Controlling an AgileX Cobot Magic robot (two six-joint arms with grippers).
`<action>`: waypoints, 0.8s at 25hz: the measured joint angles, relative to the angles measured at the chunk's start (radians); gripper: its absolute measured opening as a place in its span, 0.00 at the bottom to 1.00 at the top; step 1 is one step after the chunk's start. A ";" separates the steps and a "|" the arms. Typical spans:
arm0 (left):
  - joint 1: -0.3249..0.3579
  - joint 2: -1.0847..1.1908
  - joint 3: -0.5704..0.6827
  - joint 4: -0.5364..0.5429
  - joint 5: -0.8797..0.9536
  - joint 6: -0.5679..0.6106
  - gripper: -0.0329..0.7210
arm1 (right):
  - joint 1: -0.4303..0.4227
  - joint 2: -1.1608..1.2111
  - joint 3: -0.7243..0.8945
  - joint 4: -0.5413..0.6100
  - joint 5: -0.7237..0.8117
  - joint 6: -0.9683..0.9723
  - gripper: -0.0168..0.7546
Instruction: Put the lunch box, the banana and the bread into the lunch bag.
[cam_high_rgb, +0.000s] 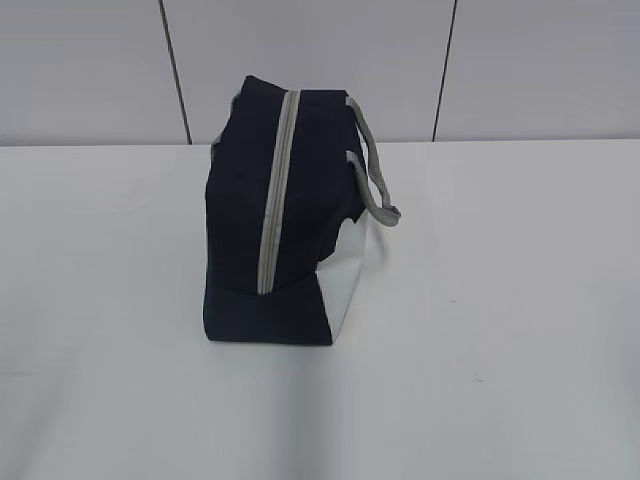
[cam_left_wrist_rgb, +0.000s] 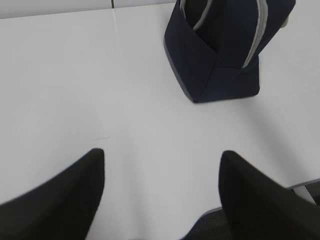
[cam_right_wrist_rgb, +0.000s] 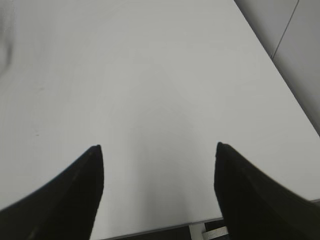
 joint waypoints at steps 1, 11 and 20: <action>0.000 0.000 0.000 0.000 0.000 0.000 0.69 | 0.009 0.000 0.000 0.000 0.000 0.000 0.69; 0.000 -0.001 0.000 0.000 0.000 0.000 0.69 | 0.035 0.000 0.000 0.000 0.000 0.000 0.69; 0.000 -0.001 0.000 0.000 0.000 0.000 0.67 | 0.035 0.000 0.000 0.000 0.000 0.000 0.69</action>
